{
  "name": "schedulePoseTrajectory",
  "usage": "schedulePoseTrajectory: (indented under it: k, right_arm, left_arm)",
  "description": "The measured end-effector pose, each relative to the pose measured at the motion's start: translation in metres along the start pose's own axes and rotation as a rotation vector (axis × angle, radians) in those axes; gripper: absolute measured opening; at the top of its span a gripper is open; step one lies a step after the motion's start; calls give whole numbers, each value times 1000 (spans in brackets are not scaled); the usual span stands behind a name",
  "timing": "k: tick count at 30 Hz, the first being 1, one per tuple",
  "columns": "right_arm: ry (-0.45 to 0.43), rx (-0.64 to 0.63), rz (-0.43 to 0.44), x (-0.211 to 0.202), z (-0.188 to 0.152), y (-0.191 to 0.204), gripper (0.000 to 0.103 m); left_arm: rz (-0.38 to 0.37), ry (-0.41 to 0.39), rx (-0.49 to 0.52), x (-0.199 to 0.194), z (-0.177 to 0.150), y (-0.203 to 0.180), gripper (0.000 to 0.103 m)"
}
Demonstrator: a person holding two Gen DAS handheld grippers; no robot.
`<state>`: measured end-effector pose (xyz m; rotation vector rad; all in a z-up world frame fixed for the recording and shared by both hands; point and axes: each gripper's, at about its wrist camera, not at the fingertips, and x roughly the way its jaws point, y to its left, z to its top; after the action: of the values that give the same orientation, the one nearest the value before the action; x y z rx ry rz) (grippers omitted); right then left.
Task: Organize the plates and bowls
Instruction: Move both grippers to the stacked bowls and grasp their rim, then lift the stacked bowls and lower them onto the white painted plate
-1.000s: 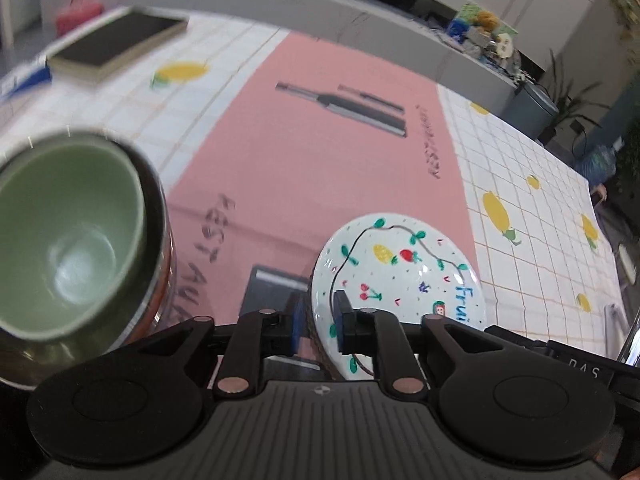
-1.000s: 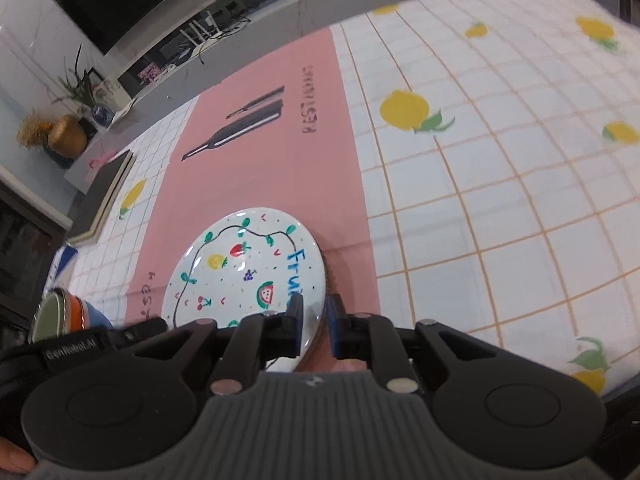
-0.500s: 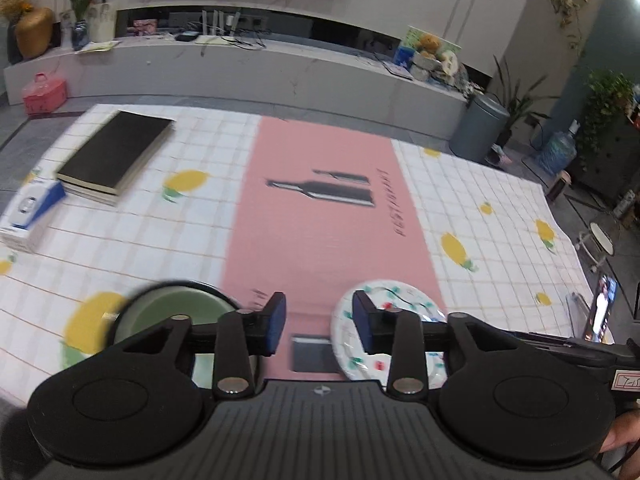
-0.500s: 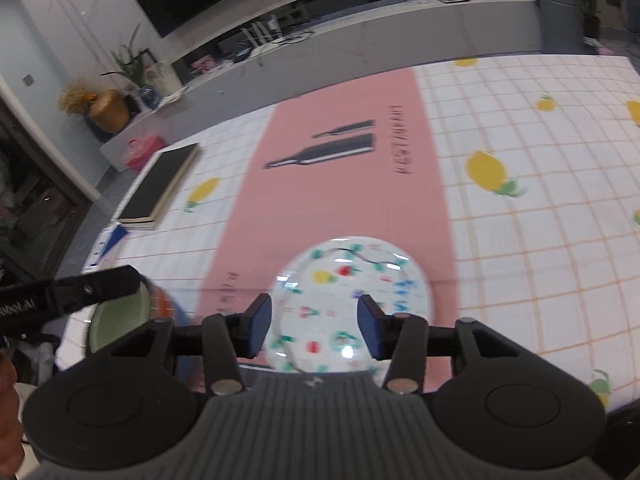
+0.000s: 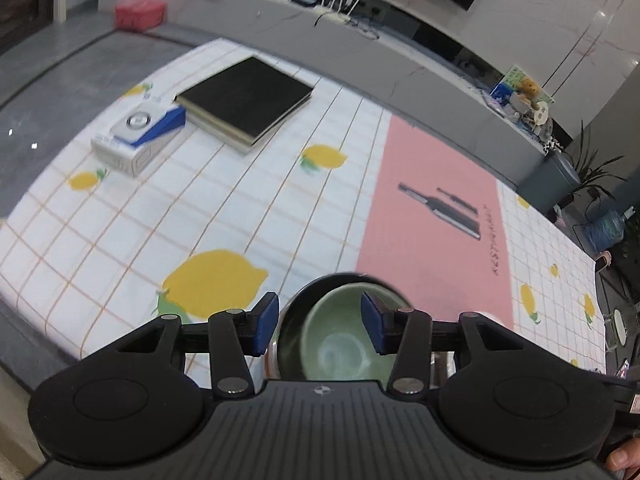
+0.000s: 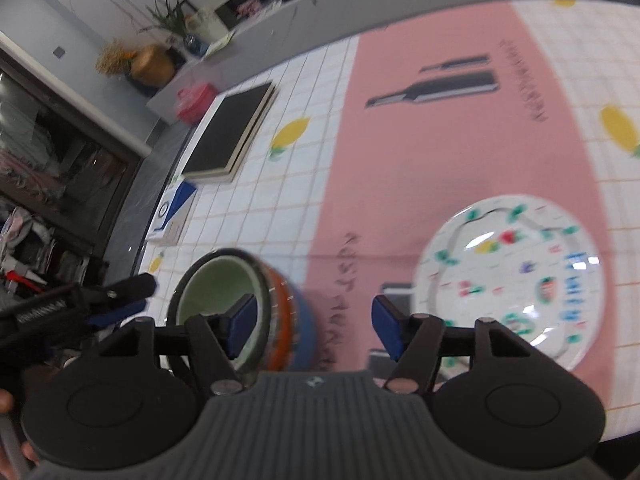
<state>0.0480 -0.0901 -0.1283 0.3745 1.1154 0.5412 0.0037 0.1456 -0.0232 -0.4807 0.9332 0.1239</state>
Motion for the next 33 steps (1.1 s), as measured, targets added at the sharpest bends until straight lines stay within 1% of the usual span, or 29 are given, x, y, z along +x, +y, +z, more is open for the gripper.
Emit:
schedulePoseTrajectory:
  k: [1,4,7,8,9,14,16,19,22,24,27,30,33]
  right_arm:
    - [18,5,1,7,1,3,64]
    - [67,40,6,26,0,6,64]
    - [117,92,9,42,-2,2,64]
    - [130,109,11,46,-3,1,64]
    - [142,127,12,50,-4,-1,64]
    - [170,197,25,63,-7,-9,61]
    - [176,201,22,67,-7,-8,60]
    - [183,205,19,71,-7,-8,60]
    - [192,218,25,75,-9,-9,59]
    - [196,234,37,76,-10,-11,58]
    - [196,262,74,77,-11,-14,51]
    - [191,270,81,77,-12,-14,49]
    - [190,270,78,76,-12,-14,49]
  left_arm:
    - [-2,12,-5,4,-1,4,57]
    - [-6,49,-31,17,-4,15,57]
    - [-37,94,-69,30,-6,23,57]
    - [-48,107,-78,33,-8,24,59]
    - [-48,114,-82,37,-9,25,59]
    - [-39,151,-91,52,-11,29,60]
    - [-37,179,-117,59,-13,33,60]
    - [-25,201,-133,67,-16,37,59]
    - [-59,216,-174,72,-18,41,61]
    - [-63,218,-187,72,-18,42,62]
    - [-68,214,-193,72,-18,41,60]
    - [-63,205,-195,72,-18,40,60]
    - [-58,188,-176,71,-20,37,60]
